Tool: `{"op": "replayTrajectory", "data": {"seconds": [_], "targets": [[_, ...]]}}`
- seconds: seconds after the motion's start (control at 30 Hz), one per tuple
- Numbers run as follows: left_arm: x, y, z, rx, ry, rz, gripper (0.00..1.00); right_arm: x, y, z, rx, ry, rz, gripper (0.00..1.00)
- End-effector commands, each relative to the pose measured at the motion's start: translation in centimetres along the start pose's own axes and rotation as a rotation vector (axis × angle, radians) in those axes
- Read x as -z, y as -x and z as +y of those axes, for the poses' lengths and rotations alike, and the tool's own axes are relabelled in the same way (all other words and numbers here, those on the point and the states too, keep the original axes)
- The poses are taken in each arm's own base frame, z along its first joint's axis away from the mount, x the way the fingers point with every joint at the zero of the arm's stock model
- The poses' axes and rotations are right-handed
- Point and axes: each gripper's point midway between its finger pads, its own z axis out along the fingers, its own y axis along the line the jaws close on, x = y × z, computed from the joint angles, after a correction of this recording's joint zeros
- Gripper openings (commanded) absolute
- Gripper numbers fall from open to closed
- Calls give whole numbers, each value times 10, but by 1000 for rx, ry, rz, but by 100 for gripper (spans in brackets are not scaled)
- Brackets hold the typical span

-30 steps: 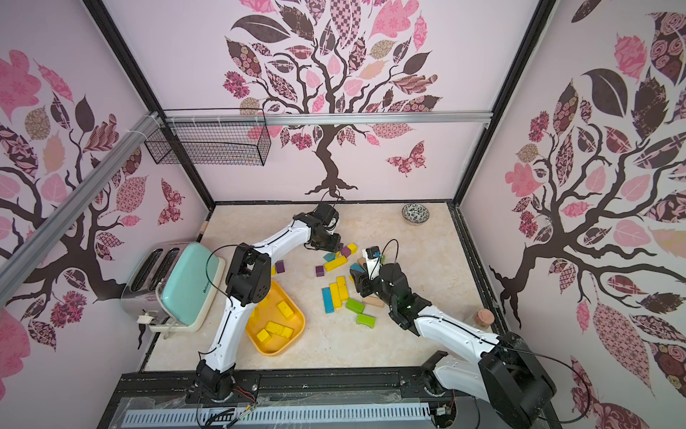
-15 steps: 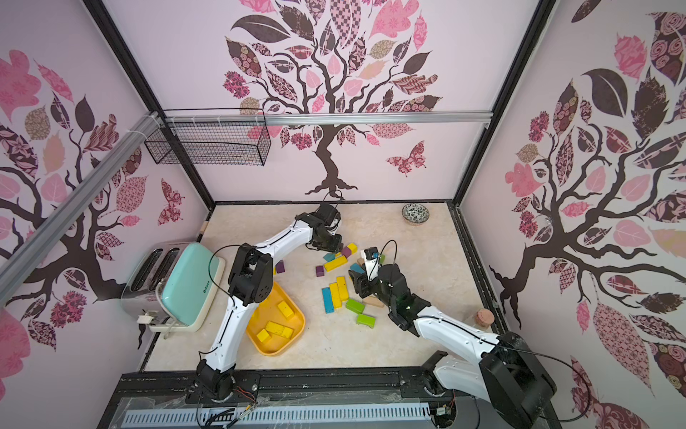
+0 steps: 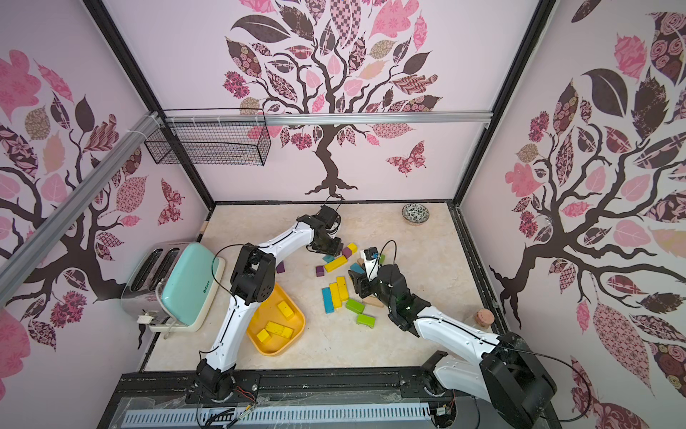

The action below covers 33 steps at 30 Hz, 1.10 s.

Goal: Pick out the yellow building blocks
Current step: Pick up the building block from the center of the board.

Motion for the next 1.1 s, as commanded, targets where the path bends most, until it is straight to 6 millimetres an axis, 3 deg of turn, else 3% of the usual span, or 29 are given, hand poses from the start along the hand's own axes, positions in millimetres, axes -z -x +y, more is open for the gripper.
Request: {"op": "replayTrajectory", "data": {"seconds": [0.0, 0.2, 0.5, 0.7, 0.83, 1.07], "targets": [[-1, -2, -1, -9, 3, 4, 39, 3, 2, 0, 12, -4, -17, 59], [22, 12, -4, -15, 0, -68, 34, 3, 2, 1, 14, -2, -18, 59], [89, 34, -18, -12, -44, -229, 27, 0, -3, 4, 18, 20, -17, 60], [131, 16, -23, -15, -78, -255, 27, -3, -9, 16, 13, 100, -26, 60], [159, 2, -12, -24, -61, -267, 27, -4, -15, 24, 16, 154, -40, 60], [186, -27, 5, 40, -92, -221, 27, -1, -15, 36, 28, 233, -64, 61]]}}
